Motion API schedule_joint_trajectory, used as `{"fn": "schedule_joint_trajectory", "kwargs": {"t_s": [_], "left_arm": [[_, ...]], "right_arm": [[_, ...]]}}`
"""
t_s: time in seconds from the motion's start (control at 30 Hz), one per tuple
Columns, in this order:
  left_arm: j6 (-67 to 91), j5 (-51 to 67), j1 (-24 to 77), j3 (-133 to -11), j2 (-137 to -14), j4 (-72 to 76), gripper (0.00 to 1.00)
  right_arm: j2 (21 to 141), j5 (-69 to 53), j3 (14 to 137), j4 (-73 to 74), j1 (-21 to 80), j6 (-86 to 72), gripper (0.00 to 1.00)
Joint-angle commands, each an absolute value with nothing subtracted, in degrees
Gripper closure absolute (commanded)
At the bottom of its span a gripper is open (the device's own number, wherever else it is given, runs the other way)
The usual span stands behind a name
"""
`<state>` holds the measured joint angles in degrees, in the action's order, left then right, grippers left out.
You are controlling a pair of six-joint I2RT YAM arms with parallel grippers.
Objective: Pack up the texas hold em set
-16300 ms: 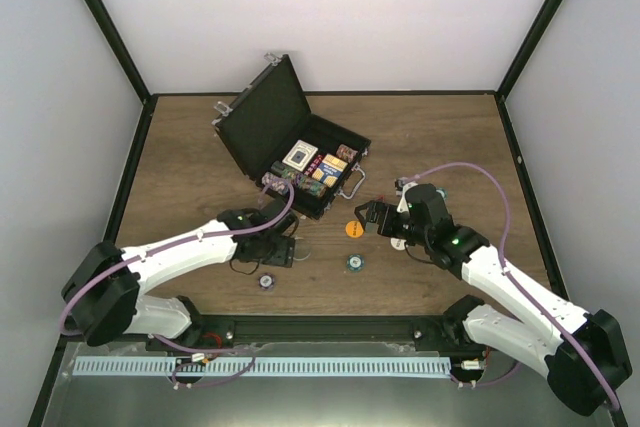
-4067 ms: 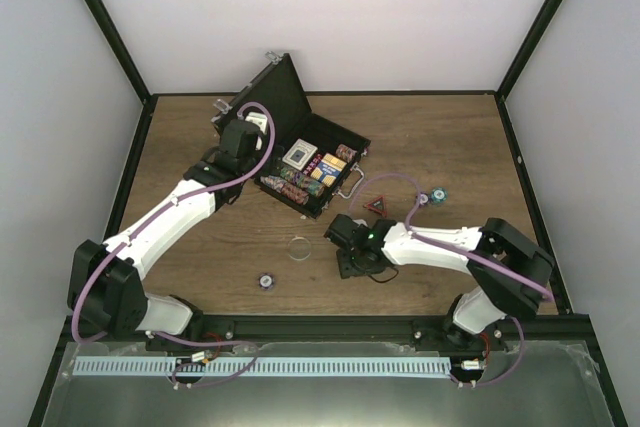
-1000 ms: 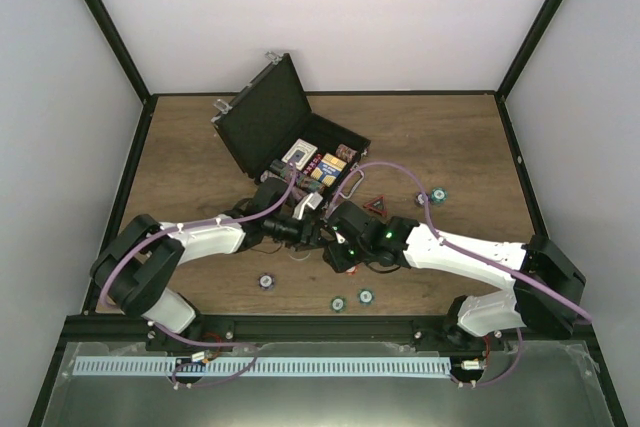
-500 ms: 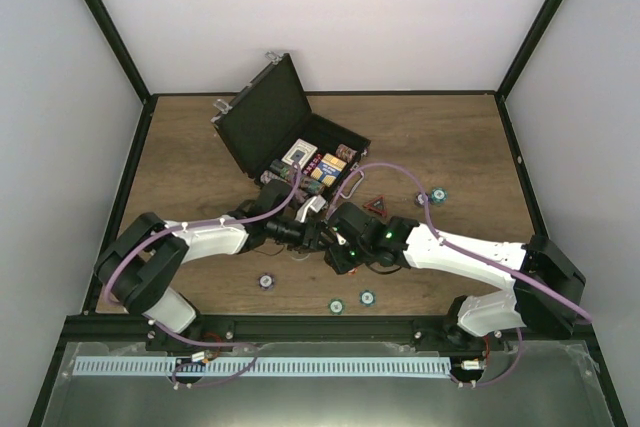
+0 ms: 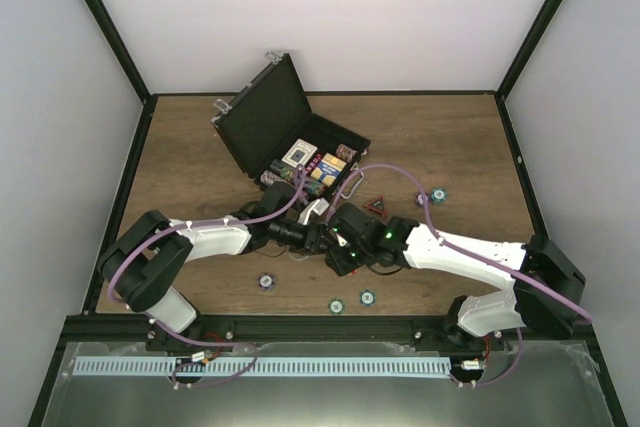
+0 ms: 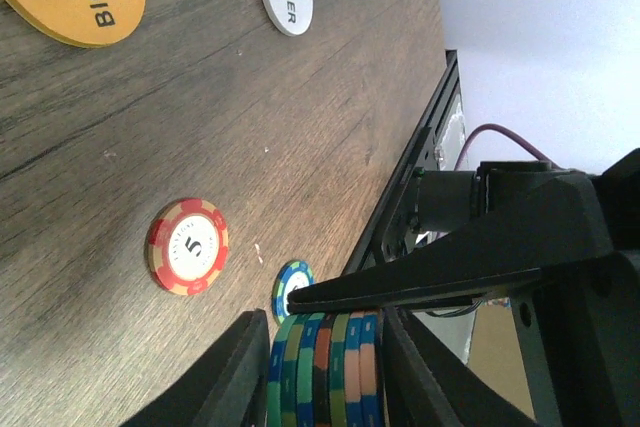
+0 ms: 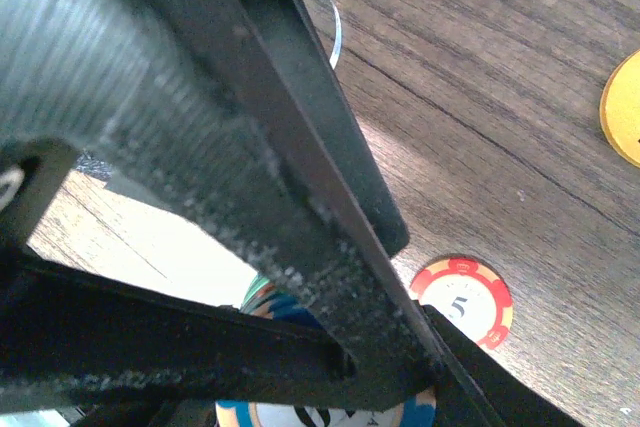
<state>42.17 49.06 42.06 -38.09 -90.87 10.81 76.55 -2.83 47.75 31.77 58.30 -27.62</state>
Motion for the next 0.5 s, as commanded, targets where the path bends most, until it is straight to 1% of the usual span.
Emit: {"fn": "schedule_joint_trajectory", "kwargs": {"t_s": [0.0,0.2,0.4,0.47], "left_arm": [[40.73,53.66,44.47,-38.42,-91.5,10.6,0.69],[40.96,54.23,44.69,-38.56,-91.32,11.16,0.79],[40.96,54.07,44.84,-38.43,-91.19,11.26,0.84],[40.97,53.07,44.84,-38.47,-90.89,11.24,0.85]], "right_arm": [[76.18,-0.35,49.13,26.08,57.66,-27.53,0.66],[76.5,-0.43,49.13,25.64,57.43,-27.35,0.66],[76.54,-0.53,48.83,25.4,57.15,-27.27,0.66],[76.42,-0.45,48.7,25.35,57.13,-27.35,0.63]]}}
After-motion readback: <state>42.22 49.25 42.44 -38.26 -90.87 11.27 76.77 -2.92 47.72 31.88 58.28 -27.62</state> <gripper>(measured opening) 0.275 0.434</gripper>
